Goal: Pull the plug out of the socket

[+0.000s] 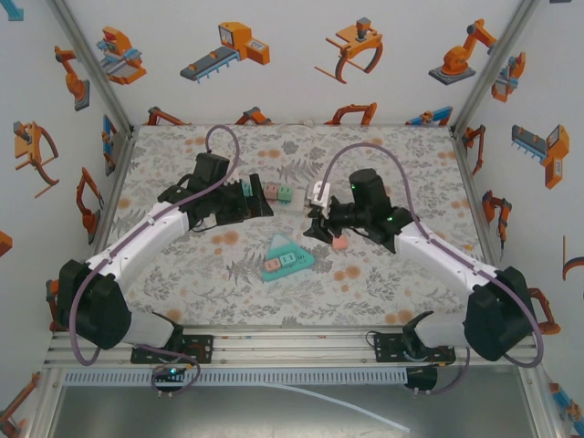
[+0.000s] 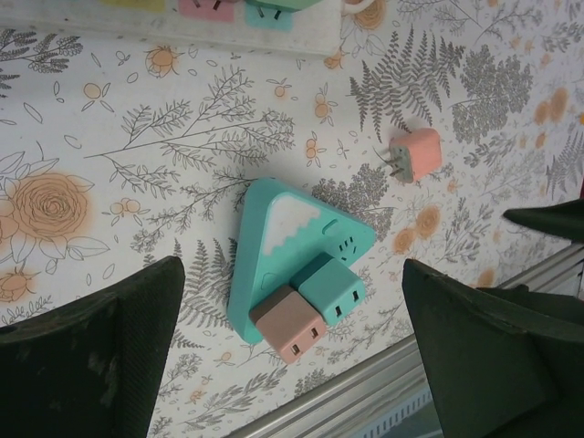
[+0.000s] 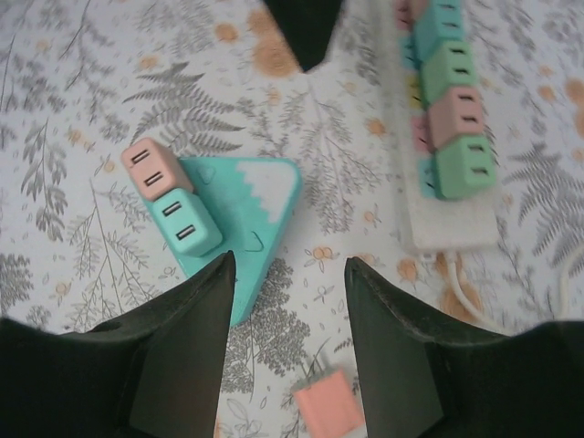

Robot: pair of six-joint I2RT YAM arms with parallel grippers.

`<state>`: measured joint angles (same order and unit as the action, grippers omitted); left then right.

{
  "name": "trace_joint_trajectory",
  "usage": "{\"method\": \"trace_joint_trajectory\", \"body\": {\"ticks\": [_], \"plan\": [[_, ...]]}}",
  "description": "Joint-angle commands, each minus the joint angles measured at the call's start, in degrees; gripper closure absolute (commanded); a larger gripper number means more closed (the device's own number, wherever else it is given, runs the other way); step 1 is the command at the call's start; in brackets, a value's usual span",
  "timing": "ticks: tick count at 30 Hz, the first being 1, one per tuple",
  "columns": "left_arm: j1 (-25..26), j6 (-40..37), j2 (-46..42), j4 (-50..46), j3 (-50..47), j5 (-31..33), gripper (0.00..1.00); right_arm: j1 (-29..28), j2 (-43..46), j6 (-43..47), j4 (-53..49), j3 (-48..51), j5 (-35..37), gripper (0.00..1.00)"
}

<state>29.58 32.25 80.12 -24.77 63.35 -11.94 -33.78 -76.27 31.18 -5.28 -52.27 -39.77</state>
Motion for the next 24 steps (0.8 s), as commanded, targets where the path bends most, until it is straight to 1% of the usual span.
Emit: {"method": "trace_joint_trajectory", "body": {"ticks": [1, 3, 8, 13, 16, 18, 21, 24], "plan": [[-0.2, 1.0, 0.0, -1.4, 0.3, 0.2, 0.06, -3.3, -3.4, 15.5, -7.4, -2.9, -3.9, 0.5], [-0.2, 0.9, 0.5, -1.6, 0.4, 0.2, 0.06, -5.1, -5.5, 19.6, -8.5, -3.2, -4.2, 0.5], [-0.4, 1.1, 1.7, -2.4, 0.3, 0.6, 0.07, -8.3, -9.7, 24.0, -9.4, -4.2, -3.4, 0.5], [-0.5, 0.7, 4.3, -2.5, 0.3, -0.7, 0.08, -10.9, -13.5, 26.4, -9.8, -4.7, -2.4, 0.51], [-0.5, 0.5, 5.9, -2.3, 0.2, -1.4, 0.09, -12.1, -15.6, 26.5, -8.7, -5.0, -0.6, 0.52], [-0.5, 0.0, 7.0, -2.0, -0.2, -1.8, 0.11, -12.6, -16.8, 26.6, -7.7, -5.3, 0.6, 0.54], [-0.6, -1.5, 8.6, -1.4, -1.0, -2.5, 0.15, -12.8, -18.2, 26.6, -7.0, -6.0, 1.5, 0.62], [-0.6, -3.7, 10.3, -1.3, -1.9, -3.7, 0.25, -12.8, -18.9, 26.6, -7.1, -6.9, 1.7, 0.69]]}}
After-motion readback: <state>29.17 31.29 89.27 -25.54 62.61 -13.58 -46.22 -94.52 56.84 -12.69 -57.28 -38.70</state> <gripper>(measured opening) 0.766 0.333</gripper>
